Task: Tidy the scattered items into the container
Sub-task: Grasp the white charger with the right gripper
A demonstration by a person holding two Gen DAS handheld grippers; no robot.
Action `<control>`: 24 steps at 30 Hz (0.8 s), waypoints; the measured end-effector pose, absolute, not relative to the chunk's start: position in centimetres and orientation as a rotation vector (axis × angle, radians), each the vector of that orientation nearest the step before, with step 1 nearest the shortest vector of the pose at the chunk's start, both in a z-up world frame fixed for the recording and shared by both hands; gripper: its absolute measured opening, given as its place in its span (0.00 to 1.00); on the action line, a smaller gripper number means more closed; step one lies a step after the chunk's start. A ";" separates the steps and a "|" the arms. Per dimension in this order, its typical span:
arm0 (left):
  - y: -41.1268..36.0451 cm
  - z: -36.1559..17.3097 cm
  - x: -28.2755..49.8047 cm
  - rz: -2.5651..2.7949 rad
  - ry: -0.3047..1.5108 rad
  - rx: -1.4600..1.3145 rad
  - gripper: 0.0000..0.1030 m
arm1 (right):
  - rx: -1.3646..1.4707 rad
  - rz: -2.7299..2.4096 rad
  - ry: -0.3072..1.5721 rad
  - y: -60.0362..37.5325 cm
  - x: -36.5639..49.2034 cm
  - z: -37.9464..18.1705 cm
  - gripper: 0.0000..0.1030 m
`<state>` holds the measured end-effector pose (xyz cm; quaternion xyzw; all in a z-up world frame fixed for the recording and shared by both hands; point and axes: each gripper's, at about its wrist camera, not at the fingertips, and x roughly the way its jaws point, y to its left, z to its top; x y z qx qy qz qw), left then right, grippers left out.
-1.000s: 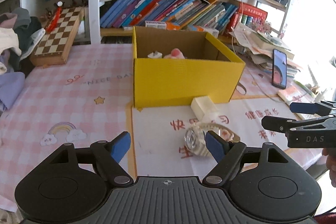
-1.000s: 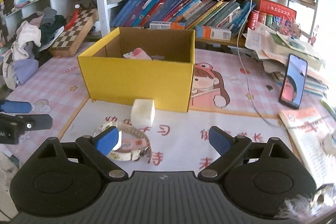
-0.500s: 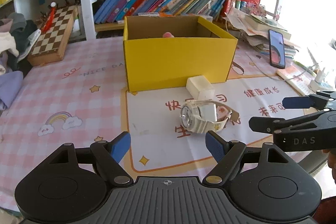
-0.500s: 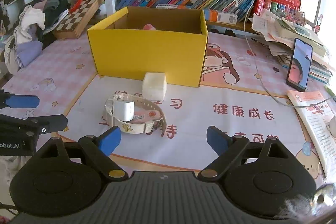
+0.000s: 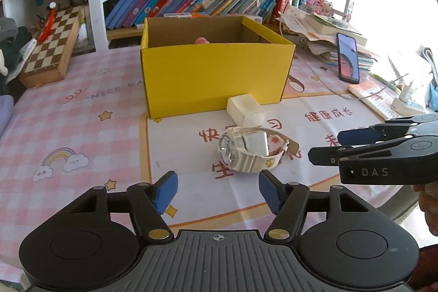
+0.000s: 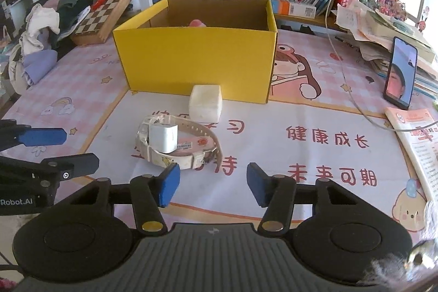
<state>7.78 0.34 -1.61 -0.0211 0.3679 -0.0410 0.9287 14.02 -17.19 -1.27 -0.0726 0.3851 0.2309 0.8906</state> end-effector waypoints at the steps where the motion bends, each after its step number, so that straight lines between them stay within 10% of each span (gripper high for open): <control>1: 0.3 -1.6 7.9 -0.083 0.753 -0.043 0.64 | -0.151 0.483 0.802 -17.1 14.2 -1.3 0.51; 24: 1.3 -2.2 9.9 -0.083 0.800 -0.038 0.64 | -0.033 0.684 0.931 -13.0 20.0 -2.4 0.37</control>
